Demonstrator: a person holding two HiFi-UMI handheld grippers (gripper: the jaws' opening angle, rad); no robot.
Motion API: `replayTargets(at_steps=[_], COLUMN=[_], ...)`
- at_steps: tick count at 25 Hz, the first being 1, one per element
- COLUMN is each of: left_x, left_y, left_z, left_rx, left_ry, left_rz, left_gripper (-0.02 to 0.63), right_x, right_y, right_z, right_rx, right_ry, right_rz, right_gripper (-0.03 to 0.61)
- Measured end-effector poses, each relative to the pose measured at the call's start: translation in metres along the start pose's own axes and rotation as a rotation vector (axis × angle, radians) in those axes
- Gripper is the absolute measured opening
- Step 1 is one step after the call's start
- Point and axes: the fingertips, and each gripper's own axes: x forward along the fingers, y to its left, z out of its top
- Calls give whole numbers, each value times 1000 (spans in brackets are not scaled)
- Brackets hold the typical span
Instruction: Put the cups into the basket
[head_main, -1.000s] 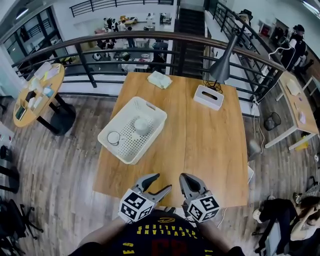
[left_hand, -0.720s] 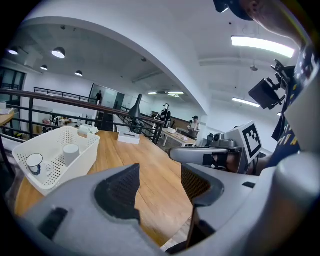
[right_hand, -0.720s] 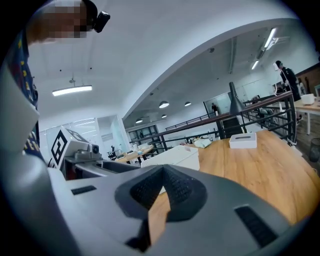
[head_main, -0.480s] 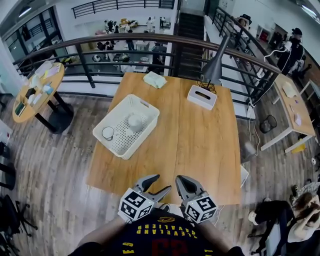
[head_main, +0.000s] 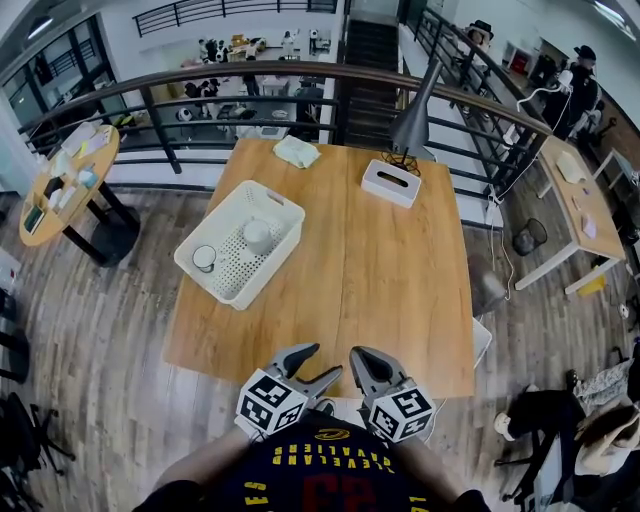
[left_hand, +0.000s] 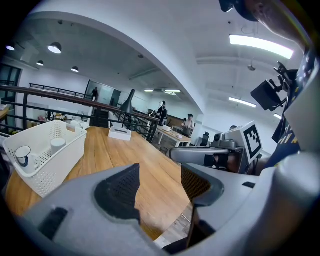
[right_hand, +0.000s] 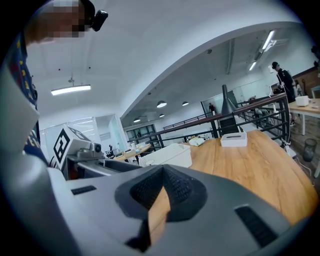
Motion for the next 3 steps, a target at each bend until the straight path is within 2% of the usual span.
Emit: replayTargets(at_steps=[3], left_x=[4], left_y=[-4], left_z=[-2], left_rx=[-9], left_ry=[6], left_rz=[-6], left_gripper=[270], right_x=[-4], right_y=[-3], right_z=[-2], right_rx=[3], right_ry=[5], right_rz=[-2], right_gripper=[12])
